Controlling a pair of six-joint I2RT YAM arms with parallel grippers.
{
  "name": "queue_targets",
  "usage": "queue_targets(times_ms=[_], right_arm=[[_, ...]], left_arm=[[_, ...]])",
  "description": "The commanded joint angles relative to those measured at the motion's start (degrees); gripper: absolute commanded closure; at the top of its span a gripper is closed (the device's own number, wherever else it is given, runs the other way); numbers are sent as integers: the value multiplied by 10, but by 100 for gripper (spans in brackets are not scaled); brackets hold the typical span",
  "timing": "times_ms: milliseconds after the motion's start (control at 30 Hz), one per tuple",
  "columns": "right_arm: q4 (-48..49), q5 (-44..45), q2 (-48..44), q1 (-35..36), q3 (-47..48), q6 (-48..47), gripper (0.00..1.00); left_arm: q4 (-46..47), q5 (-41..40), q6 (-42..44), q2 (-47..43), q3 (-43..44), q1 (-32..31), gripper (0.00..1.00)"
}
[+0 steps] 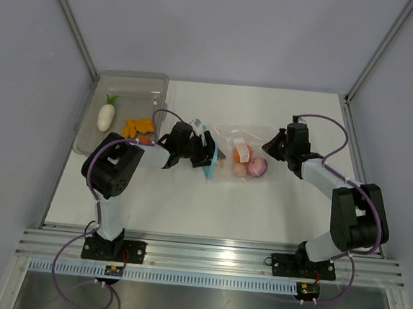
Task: Open the zip-top bag and remove the fake food
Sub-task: Pick up the fake vegetable from the zipper food storage bag.
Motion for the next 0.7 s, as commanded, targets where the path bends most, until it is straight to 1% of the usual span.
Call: queue_targets(times_ms=[0, 167, 333, 533, 633, 667], right_arm=[[24, -6, -24, -2, -2, -3, 100], [25, -8, -26, -3, -3, -2, 100], [26, -8, -27, -3, -4, -2, 100], [25, -9, -25, -2, -2, -3, 100], [24, -8, -26, -3, -1, -3, 100], [23, -8, -26, -3, -1, -3, 100]], left_arm=[[-55, -34, 19, 14, 38, 3, 21], [-87, -52, 21, 23, 56, 3, 20], [-97, -36, 29, 44, 77, 3, 20], [-81, -20, 27, 38, 64, -3, 21], [-87, -24, 29, 38, 67, -10, 21], [-104, -27, 32, 40, 69, -12, 23]])
